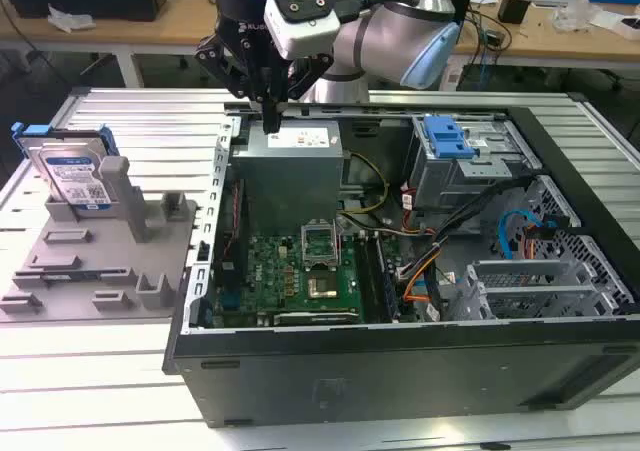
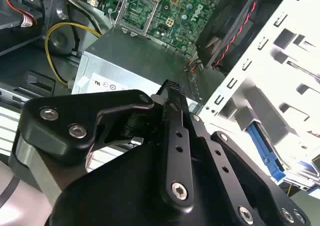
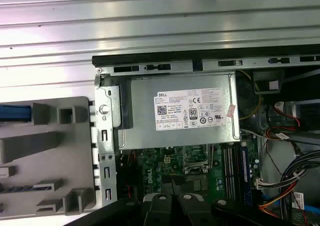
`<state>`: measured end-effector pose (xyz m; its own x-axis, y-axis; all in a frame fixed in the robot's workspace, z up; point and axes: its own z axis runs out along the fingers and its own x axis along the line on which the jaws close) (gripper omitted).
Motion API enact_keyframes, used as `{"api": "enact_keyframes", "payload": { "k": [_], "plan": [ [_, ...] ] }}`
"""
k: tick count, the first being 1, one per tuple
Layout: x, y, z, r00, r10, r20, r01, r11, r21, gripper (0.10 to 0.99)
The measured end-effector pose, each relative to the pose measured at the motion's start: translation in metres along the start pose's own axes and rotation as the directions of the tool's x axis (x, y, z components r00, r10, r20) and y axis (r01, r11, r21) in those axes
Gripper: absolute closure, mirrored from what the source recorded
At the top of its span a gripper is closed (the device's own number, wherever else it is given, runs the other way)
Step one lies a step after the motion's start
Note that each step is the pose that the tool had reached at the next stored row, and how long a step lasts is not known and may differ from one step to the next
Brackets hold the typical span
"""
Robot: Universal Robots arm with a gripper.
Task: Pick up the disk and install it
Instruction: 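Reach for the disk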
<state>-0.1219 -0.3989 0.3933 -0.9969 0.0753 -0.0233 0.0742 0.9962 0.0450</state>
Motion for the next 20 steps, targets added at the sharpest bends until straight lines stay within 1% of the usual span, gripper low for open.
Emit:
{"api": "enact_keyframes", "payload": {
  "k": [10, 12, 15, 16, 17, 18, 20],
  "plan": [
    [0.0002, 0.0, 0.0, 1.0, 0.0, 0.0001, 0.0, 1.0, 0.0, 0.98],
    [0.0029, -0.0002, -0.0001, 1.0, 0.0, 0.0, 0.0, 1.0, 0.0, 0.98],
    [0.0182, -0.0006, -0.0003, 1.0, 0.0, 0.0, 0.0, 1.0, 0.0, 0.98],
    [0.0287, 0.0002, -0.0005, 1.0, 0.0, 0.0, 0.0, 1.0, 0.0, 0.98],
    [0.0344, 0.0007, -0.0006, 1.0, 0.0, 0.0, 0.0, 1.0, 0.0, 0.98],
    [0.0383, 0.0011, -0.0007, 1.0, 0.0, 0.0, 0.0, 1.0, 0.0, 0.98],
    [0.0531, 0.0022, -0.0009, 1.0, 0.0, 0.0, 0.0, 1.0, 0.0, 0.98]
  ]
}}
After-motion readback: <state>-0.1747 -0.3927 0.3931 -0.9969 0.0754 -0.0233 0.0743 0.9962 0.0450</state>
